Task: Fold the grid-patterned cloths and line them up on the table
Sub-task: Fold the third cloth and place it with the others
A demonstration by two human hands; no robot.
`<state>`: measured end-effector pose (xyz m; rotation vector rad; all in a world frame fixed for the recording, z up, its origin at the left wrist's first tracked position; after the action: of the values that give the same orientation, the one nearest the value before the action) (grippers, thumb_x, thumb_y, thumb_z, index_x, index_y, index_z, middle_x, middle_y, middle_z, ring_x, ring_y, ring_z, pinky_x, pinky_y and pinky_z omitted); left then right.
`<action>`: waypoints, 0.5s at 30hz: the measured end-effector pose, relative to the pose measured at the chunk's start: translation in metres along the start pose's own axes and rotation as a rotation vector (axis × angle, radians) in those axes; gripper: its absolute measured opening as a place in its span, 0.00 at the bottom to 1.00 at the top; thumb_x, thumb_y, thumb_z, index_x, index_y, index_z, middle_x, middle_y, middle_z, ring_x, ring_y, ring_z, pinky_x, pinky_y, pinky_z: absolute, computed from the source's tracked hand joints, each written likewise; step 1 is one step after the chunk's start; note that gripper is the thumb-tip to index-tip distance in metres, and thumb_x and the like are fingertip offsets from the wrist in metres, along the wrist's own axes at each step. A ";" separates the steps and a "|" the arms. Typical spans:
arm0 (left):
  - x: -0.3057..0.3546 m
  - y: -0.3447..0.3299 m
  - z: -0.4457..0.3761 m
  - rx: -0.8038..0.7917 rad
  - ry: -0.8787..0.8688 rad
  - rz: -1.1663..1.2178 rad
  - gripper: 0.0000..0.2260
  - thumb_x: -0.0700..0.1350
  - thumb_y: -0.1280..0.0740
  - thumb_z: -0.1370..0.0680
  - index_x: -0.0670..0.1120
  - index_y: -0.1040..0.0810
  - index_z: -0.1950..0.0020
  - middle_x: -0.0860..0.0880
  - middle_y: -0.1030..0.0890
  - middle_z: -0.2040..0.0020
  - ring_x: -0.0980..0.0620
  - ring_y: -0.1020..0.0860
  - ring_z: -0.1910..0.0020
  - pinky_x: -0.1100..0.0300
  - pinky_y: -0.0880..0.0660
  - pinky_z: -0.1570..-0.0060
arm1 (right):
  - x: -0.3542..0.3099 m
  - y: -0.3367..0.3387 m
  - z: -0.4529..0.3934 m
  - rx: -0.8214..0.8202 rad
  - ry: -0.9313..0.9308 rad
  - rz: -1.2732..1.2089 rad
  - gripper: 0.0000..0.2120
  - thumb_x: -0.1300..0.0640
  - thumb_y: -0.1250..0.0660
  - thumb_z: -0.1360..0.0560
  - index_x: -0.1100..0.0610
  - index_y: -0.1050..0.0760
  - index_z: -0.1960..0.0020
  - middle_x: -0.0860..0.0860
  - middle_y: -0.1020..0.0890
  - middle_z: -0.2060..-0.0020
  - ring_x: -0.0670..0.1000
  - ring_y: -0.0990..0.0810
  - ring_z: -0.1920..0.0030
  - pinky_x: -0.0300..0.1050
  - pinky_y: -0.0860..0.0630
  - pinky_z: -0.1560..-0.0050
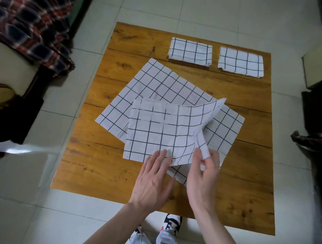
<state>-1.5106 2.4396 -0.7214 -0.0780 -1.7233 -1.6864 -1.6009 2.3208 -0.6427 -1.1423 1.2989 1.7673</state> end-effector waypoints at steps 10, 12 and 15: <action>-0.050 0.038 0.012 0.239 0.262 0.217 0.25 0.54 0.38 0.16 0.46 0.35 0.21 0.49 0.24 0.28 0.49 0.27 0.30 0.50 0.28 0.32 | -0.009 -0.081 0.030 -0.298 0.448 0.321 0.21 0.52 0.44 0.12 0.52 0.31 0.21 0.51 0.30 0.22 0.48 0.35 0.20 0.52 0.28 0.26; -0.059 0.043 0.016 0.264 0.262 0.307 0.24 0.49 0.36 0.16 0.47 0.37 0.21 0.50 0.25 0.27 0.50 0.27 0.29 0.51 0.27 0.31 | -0.007 -0.094 0.032 -0.341 0.524 0.444 0.21 0.51 0.47 0.12 0.53 0.31 0.21 0.53 0.28 0.23 0.52 0.33 0.21 0.54 0.28 0.26; -0.067 0.048 0.019 0.301 0.254 0.423 0.28 0.44 0.35 0.15 0.50 0.43 0.18 0.52 0.26 0.27 0.54 0.25 0.29 0.61 0.27 0.33 | 0.001 -0.113 0.036 -0.419 0.580 0.582 0.23 0.48 0.51 0.11 0.54 0.30 0.21 0.54 0.28 0.23 0.56 0.32 0.22 0.57 0.28 0.27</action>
<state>-1.4450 2.4923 -0.7126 -0.0781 -1.6119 -1.0730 -1.5120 2.3882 -0.6824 -1.7294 1.7832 2.3034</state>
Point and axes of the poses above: each hand's wrist, its own z-axis away from the middle knuckle, its own y-axis out of the back of the hand, x = y × z, the point moved 5 cm from there along -z, towards the middle knuckle
